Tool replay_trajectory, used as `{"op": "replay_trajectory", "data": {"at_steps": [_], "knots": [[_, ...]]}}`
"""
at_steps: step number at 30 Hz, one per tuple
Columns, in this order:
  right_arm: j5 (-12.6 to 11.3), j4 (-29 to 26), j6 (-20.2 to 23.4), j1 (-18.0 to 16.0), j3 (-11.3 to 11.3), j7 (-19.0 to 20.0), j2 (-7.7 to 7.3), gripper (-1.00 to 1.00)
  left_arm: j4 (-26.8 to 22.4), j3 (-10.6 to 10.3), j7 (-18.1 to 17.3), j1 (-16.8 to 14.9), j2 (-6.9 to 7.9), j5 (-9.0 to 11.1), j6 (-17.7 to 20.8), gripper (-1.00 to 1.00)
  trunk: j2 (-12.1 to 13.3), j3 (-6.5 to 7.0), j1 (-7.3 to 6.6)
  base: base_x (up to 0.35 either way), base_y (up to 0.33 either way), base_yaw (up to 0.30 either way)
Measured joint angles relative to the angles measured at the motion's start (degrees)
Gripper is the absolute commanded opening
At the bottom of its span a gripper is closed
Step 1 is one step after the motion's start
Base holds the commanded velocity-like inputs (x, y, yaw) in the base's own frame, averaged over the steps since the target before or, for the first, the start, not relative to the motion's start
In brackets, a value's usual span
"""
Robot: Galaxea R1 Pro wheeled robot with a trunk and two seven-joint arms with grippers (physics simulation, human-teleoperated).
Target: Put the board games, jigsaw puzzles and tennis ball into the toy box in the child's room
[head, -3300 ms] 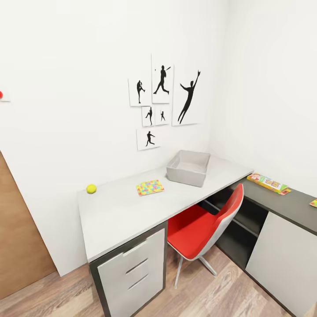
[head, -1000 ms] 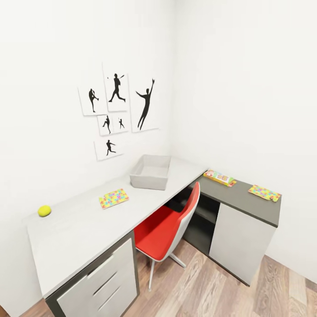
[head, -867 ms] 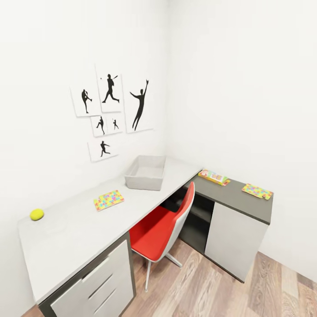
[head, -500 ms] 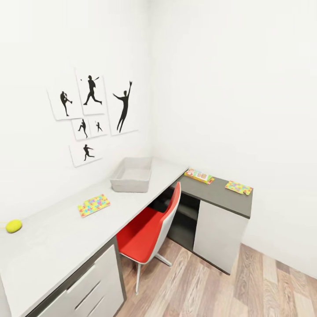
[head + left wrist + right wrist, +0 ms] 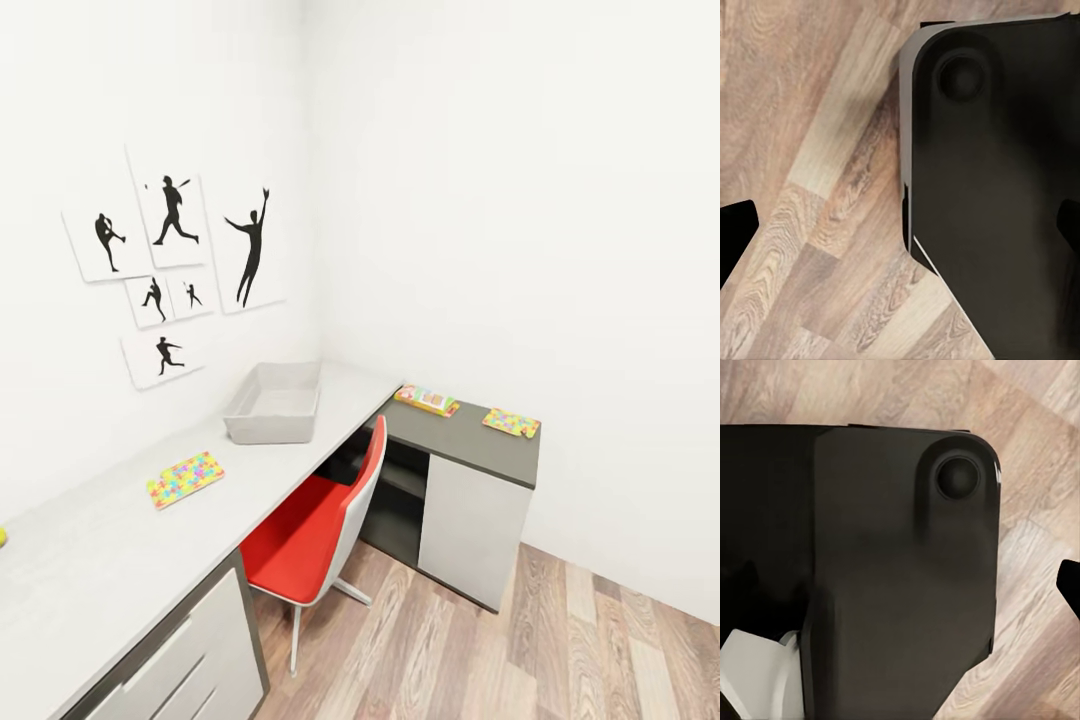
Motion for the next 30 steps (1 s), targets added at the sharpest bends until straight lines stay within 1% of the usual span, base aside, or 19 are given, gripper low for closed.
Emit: {"op": "replay_trajectory", "data": {"at_steps": [6, 8, 11, 12, 14, 15, 16, 18, 21, 22, 25, 26, 27, 28, 29, 30], "knots": [[-0.01, 0.0, 0.76, -0.92, -0.07, -0.16, 0.18, 1.0, -0.1, 0.08, 0.07, -0.19, 0.04, 0.05, 0.27, 1.0, 2.41, 1.08, -1.32, 0.0, 0.0, -0.007], [-0.01, 0.0, 2.36, -2.21, -0.07, -0.18, 0.2, 1.0, -0.2, 0.13, 0.09, -0.34, 0.04, 0.05, 0.42, 1.0, 3.21, 1.44, -1.76, 0.0, 0.0, -0.002], [-0.07, -0.01, 6.0, -4.5, -0.08, -0.19, 0.21, 1.0, -0.98, 0.19, 0.11, -1.08, 0.0, 0.06, 0.67, 1.0, 4.42, 1.98, -2.42, 0.0, 0.0, 0.0], [-0.14, -0.15, 8.18, -5.71, -0.09, -0.22, 0.21, 1.0, -1.58, 0.2, 0.13, -1.49, -0.01, 0.06, 0.96, 1.0, 4.83, 2.18, -2.63, 0.0, 0.0, 0.0], [-0.42, -0.15, 10.3, -7.14, -0.11, -0.27, 0.19, 1.0, -2.35, 0.21, 0.12, -1.95, -0.04, 0.06, 1.59, 1.0, 5.63, 2.54, -3.07, 0.0, 0.0, 0.0], [-0.9, -0.16, 12.22, -8.58, -0.16, -0.3, 0.16, 1.0, -3.23, 0.21, 0.14, -2.52, -0.1, 0.06, 2.61, 1.0, 6.03, 2.73, -3.29, 0.0, 0.0, 0.0], [-1.26, -0.16, 13.15, -9.33, -0.2, -0.31, 0.17, 1.0, -3.73, 0.21, 0.14, -2.84, -0.15, 0.06, 3.28, 1.0, 6.43, 2.9, -3.51, 0.0, 0.0, 0.0], [-2.99, -0.18, 16.04, -11.87, -0.35, -0.43, 0.12, 1.0, -5.8, 0.21, 0.14, -4.11, -0.34, 0.06, 6.83, 1.0, 7.24, 3.27, -3.95, 0.0, 0.0, 0.0], [-4.43, -0.19, 17.63, -13.76, -0.38, -0.47, 0.03, 1.0, -7.78, 0.22, 0.15, -5.06, -0.45, 0.06, 10.19, 1.0, 8.44, 3.8, -4.61, 0.0, 0.0, 0.0], [-5.28, -0.16, 18.46, -15.08, -0.38, -0.49, -0.02, 1.0, -9.27, 0.21, 0.14, -5.67, -0.51, 0.08, 12.35, 1.0, 8.85, 4.0, -4.83, 0.0, 0.0, 0.0], [-6.66, -0.08, 20.38, -17.86, -0.4, -0.5, -0.11, 1.0, -12.34, 0.24, 0.06, -7.23, -0.6, 0.14, 16.43, 1.0, 10.06, 4.54, -5.49, 0.0, 0.0, 0.0], [-7.09, -0.07, 21.46, -19.21, -0.42, -0.48, -0.18, 1.0, -13.66, 0.24, 0.07, -8.2, -0.62, 0.17, 18.36, 1.0, 10.46, 4.73, -5.71, 0.0, 0.0, 0.0], [-7.27, -0.03, 22.02, -19.93, -0.44, -0.47, -0.21, 1.0, -14.25, 0.26, 0.07, -8.8, -0.63, 0.18, 19.36, 1.0, 10.86, 4.9, -5.93, 0.0, 0.0, -0.02], [-7.5, -0.04, 23.03, -21.16, -0.45, -0.43, -0.26, 1.0, -15.08, 0.27, 0.09, -10.11, -0.64, 0.19, 21.22, 1.0, 11.26, 5.09, -6.15, 0.0, 0.0, -0.048], [-7.61, -0.04, 23.44, -21.74, -0.46, -0.41, -0.31, 1.0, -15.39, 0.28, 0.1, -10.93, -0.63, 0.19, 22.16, 1.0, 11.66, 5.26, -6.37, 0.0, 0.0, -0.115], [-7.74, -0.06, 24.0, -22.63, -0.48, -0.41, -0.45, 1.0, -15.82, 0.28, 0.09, -12.51, -0.64, 0.19, 23.75, 1.0, 12.07, 5.45, -6.59, 0.0, 0.0, -0.144]]}}
